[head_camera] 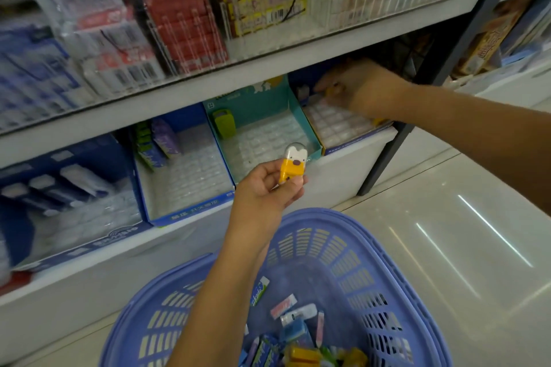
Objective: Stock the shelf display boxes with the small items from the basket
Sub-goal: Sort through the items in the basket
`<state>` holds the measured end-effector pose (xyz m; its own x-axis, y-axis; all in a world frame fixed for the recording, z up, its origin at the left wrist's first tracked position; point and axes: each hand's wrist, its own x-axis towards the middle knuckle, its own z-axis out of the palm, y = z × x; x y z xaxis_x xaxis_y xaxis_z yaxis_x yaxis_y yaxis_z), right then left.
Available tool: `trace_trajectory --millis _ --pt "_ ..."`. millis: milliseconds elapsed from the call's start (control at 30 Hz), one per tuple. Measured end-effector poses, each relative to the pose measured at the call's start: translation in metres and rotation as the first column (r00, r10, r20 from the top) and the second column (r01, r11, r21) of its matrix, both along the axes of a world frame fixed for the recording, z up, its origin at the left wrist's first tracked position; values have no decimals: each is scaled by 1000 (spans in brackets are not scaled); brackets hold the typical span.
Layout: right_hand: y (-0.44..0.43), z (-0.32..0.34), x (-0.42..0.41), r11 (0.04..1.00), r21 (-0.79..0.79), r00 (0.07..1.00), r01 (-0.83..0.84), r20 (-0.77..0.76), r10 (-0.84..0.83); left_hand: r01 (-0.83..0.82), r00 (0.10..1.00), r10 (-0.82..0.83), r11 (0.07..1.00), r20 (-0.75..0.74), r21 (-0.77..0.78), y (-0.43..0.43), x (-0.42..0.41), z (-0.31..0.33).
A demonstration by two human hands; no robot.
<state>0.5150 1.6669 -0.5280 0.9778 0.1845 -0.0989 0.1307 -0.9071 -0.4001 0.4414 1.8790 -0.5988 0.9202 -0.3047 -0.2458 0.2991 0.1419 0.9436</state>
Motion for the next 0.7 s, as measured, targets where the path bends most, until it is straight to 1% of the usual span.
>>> trace_trajectory --millis 33,67,100,133,167,200,267,333,367,400,433,467,500,533,567,600,633,700 --pt "3 4 -6 996 77 994 -40 -99 48 -11 1000 11 1000 13 18 -2 -1 0" --pt "8 6 -16 972 223 956 -80 -259 138 -22 999 21 999 27 35 -5 -2 1" --pt "12 4 -22 944 313 905 -105 -364 222 -29 999 27 998 47 56 -8 -3 2" --pt "16 4 -30 922 361 876 -142 -387 287 -34 997 27 996 74 86 -12 -3 2" --pt "19 2 -35 903 404 875 -147 -373 309 -38 994 24 991 109 125 -15 -3 3" --pt "20 0 -36 892 436 890 -121 -350 292 -43 989 19 986 147 164 -17 -2 4" --pt "15 -4 -33 840 541 927 -41 -293 234 -65 974 13 972 227 225 -20 1 5" --pt "4 -6 -27 780 619 961 94 -262 92 -95 942 -14 947 335 306 -21 4 6" --pt "-2 -7 -23 768 620 975 159 -220 -25 -113 915 -57 915 400 388 -20 7 5" --pt "-9 -8 -18 779 593 979 202 -155 -135 -124 881 -133 861 453 493 -20 10 2" --pt "-16 -9 -13 827 515 972 223 -60 -225 -122 846 -236 787 478 605 -19 14 1" --pt "-23 -10 -7 894 381 960 237 47 -275 -105 816 -344 703 465 704 -19 17 -1" --pt "-28 -12 -1 940 226 946 253 147 -290 -79 788 -443 617 428 783 -19 20 -3" --pt "-33 -14 4 960 87 935 266 221 -279 -54 763 -522 535 380 843 -20 23 -5" --pt "-37 -17 10 963 -11 930 270 262 -258 -32 744 -579 467 333 884 -20 25 -7" --pt "-40 -19 14 961 -70 931 267 278 -239 -15 731 -615 419 296 908 -21 26 -8" --pt "-41 -22 18 958 -115 934 262 279 -222 -1 723 -635 394 273 919 -21 27 -9" --pt "-41 -28 25 948 -186 941 257 272 -201 6 714 -648 386 267 922 -20 29 -11"
